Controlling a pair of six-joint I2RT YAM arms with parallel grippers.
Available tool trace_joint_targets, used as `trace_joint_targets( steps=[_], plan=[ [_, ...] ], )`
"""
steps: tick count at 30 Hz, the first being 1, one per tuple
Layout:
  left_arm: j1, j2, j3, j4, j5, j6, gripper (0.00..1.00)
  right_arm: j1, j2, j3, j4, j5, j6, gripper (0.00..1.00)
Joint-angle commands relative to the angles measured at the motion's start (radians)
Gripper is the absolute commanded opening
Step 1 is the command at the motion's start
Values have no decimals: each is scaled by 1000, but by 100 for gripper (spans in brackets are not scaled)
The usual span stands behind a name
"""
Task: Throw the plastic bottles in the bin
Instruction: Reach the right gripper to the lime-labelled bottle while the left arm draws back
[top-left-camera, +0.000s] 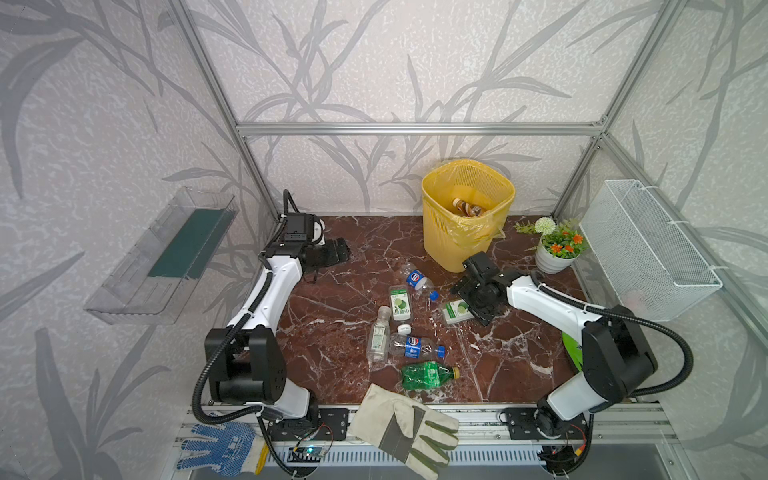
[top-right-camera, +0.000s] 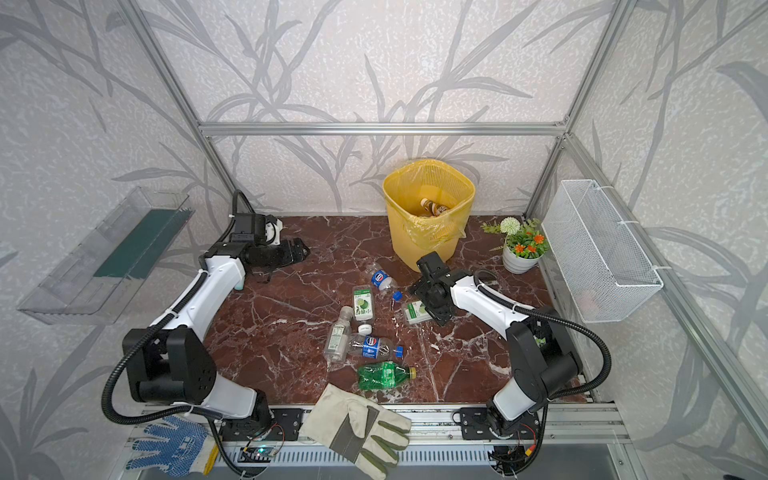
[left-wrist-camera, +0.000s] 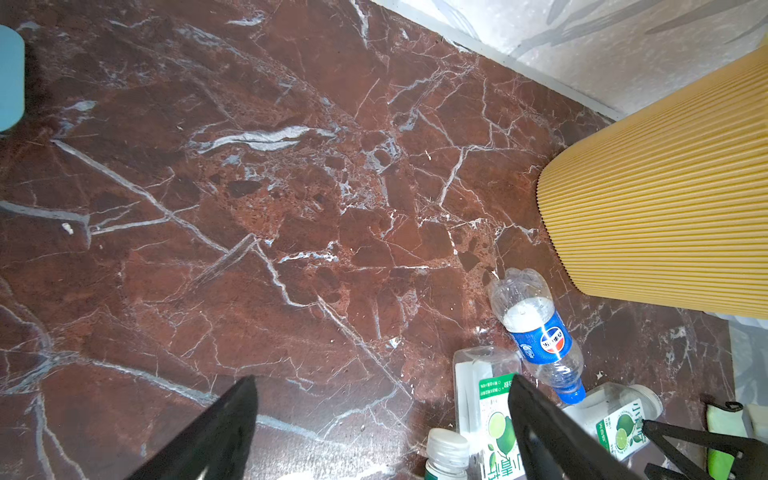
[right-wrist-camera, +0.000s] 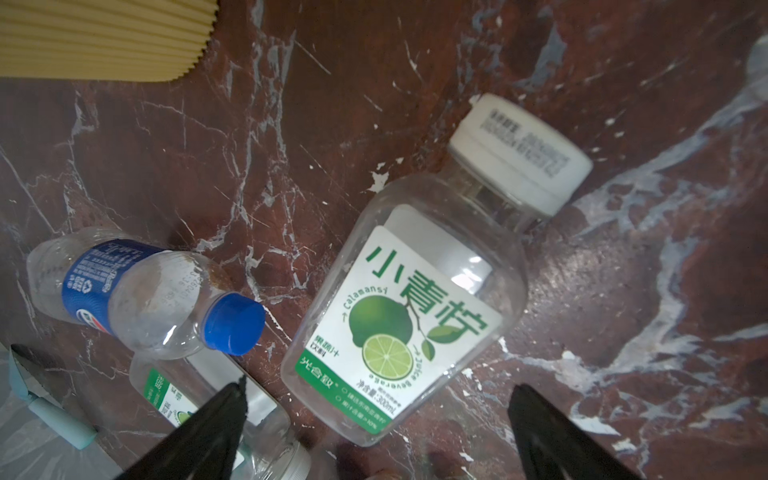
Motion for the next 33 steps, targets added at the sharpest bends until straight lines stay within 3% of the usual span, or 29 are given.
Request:
trace_joint_targets(
  steps=[1,11,21,28,33],
  plan=[
    [9,-25,-9,14,22,-9,94,10,40,35,-19,8,19,99],
    [16,-22,-11,17,27,-11,93,11,105,16,69,18,55,99],
    [23,-17,-13,16,32,-12,93,11,183,17,86,-11,39,91],
    [26,-17,-13,15,36,-12,93,11,161,11,51,29,-19,79],
    [28,-16,-12,17,42,-11,93,5,126,-7,7,64,-70,76]
  ],
)
